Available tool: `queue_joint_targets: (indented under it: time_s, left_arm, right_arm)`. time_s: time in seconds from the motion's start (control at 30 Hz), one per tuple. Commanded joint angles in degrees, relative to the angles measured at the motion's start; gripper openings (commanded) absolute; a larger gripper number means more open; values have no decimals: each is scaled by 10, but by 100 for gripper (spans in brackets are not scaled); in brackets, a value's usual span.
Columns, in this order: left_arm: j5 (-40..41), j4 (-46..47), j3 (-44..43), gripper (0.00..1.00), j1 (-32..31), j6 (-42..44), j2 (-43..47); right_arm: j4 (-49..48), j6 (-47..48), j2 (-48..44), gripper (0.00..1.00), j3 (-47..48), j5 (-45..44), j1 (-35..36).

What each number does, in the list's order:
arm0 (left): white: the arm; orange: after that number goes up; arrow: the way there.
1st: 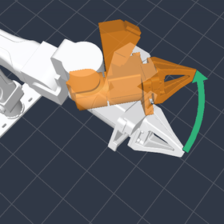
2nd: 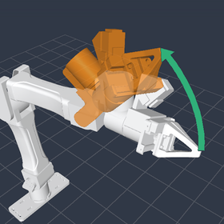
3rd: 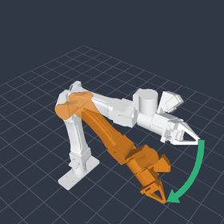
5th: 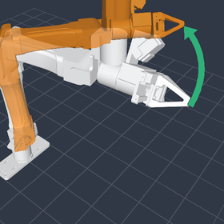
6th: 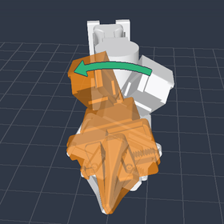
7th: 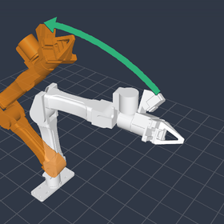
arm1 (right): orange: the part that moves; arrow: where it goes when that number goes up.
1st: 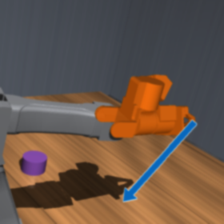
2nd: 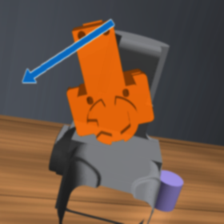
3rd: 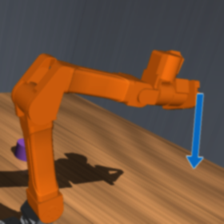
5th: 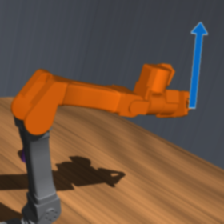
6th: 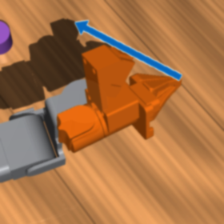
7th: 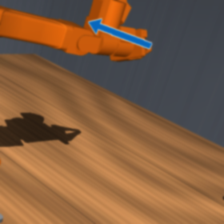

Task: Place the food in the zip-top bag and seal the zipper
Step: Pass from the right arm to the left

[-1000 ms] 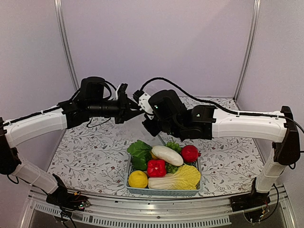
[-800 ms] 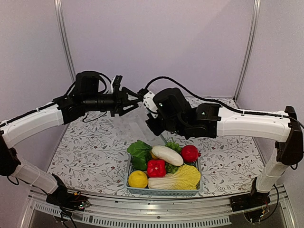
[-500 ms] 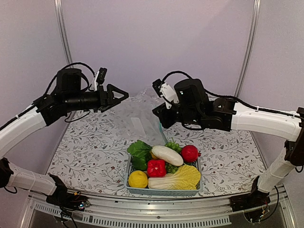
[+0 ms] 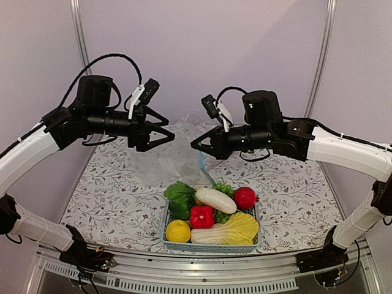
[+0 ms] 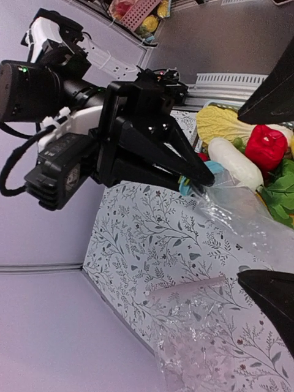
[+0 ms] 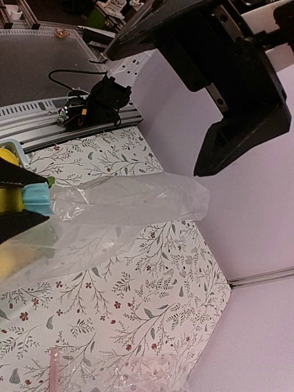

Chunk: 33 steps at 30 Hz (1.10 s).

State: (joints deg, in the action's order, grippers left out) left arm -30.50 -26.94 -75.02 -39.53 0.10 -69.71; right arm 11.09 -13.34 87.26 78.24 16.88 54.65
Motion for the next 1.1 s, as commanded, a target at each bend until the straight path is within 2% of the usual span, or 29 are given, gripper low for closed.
queue_joint_targets:
  time_s: [0.0, 0.3, 0.53, 0.83, 1.07]
  left_arm:
    - [-22, -60, -43, 81, -29, 97, -45]
    - [-60, -98, -81, 64, -33, 103, -105]
    - [-83, -130, -115, 55, -33, 109, -136]
    - [-133, -154, -127, 27, -33, 105, -147]
    - [-145, -158, -122, 30, -33, 99, -149]
  right_arm:
    - [8, -7, -14, 8, 12, 60, 0]
    - [35, 7, -13, 8, 19, 90, 0]
    - [58, 17, -5, 8, 31, 106, 0]
    - [66, 25, -12, 8, 30, 94, 0]
    - [62, 26, -13, 8, 30, 99, -1]
